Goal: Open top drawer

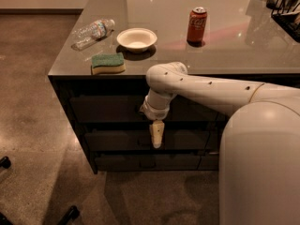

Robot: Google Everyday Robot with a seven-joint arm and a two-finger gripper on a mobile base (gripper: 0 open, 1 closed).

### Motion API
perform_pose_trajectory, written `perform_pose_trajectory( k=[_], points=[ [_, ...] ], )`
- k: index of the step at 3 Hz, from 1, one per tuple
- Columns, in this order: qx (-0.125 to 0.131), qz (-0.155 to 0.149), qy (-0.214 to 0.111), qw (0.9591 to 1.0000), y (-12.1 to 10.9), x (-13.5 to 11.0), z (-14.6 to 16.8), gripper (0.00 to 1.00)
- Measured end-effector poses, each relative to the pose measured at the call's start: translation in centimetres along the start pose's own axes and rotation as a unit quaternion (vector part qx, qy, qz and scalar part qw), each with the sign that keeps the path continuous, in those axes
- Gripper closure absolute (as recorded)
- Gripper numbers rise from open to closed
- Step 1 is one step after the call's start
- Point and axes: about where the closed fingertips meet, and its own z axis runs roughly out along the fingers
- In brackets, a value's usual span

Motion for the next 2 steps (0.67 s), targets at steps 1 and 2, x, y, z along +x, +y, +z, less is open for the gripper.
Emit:
perform_pose_trajectory(
  k=[1, 2],
  points=[
    [0.0, 0.0, 0.0, 1.0, 0.0, 0.0, 0.0, 0.0],
    [0.0, 0.0, 0.0, 1.0, 0.0, 0.0, 0.0, 0.0]
  ],
)
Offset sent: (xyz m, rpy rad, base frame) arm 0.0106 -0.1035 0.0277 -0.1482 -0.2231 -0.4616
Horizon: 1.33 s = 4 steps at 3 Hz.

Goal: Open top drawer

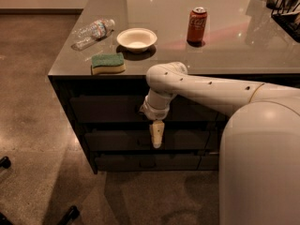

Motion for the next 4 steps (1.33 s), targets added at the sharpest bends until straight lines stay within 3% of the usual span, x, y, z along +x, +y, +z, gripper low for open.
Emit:
perform_pose_trajectory(
  k=[4],
  points=[
    [0.0, 0.0, 0.0, 1.0, 0.01, 0.0, 0.03, 0.0]
  ],
)
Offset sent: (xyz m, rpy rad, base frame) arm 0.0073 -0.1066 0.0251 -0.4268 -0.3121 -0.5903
